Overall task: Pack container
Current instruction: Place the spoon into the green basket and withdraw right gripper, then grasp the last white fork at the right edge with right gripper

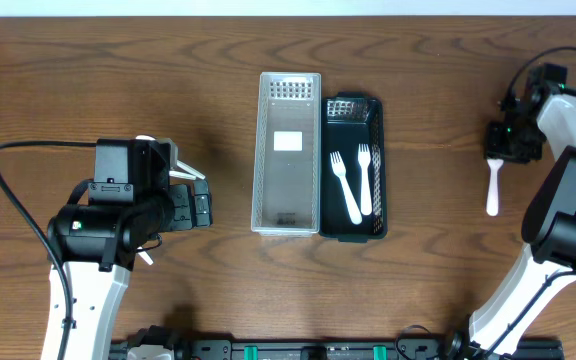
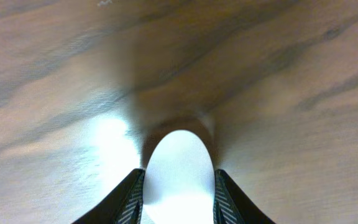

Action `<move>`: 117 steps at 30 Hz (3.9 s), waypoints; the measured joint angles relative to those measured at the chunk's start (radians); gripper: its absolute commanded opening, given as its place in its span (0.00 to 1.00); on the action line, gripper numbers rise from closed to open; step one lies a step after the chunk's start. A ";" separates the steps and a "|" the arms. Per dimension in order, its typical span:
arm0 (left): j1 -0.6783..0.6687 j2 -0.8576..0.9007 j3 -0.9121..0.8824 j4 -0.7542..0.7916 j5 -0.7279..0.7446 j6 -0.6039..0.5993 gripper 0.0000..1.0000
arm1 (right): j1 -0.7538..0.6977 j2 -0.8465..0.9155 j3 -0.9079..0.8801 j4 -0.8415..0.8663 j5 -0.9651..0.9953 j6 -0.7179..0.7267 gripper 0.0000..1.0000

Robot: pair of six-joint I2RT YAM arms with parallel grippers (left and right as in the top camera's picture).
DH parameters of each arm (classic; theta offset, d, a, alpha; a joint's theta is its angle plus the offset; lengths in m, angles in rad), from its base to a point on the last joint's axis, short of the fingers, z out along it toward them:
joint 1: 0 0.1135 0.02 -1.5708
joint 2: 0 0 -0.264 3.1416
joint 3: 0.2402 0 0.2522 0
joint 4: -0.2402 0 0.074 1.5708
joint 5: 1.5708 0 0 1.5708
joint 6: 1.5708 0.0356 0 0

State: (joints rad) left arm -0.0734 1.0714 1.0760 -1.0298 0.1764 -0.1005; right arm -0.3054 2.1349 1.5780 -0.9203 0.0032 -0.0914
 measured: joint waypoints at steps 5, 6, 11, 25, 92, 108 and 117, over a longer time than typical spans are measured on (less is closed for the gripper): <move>0.000 0.000 0.000 0.000 0.000 0.000 0.98 | 0.090 -0.111 0.106 -0.107 0.008 0.038 0.01; 0.000 0.000 0.000 0.000 0.000 0.000 0.98 | 0.114 -0.141 0.127 -0.124 0.010 0.048 0.01; 0.000 0.000 0.000 0.000 0.000 0.000 0.98 | 0.308 -0.308 0.212 -0.167 0.012 0.130 0.01; 0.000 0.000 0.000 -0.006 0.000 0.000 0.98 | 0.706 -0.177 0.216 -0.158 0.037 0.352 0.01; 0.000 0.000 0.000 -0.026 0.000 0.000 0.98 | -0.297 0.183 0.291 -0.219 0.030 0.543 0.92; 0.000 0.000 0.000 -0.026 0.000 0.000 0.98 | -0.297 0.210 0.291 -0.216 0.016 0.495 0.44; 0.000 0.000 0.000 -0.026 0.000 0.000 0.98 | -0.297 0.212 0.291 -0.219 0.015 0.480 0.18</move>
State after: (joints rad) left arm -0.0734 1.0714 1.0760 -1.0561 0.1764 -0.1001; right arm -0.6022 2.3466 1.8690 -1.1397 0.0185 0.3889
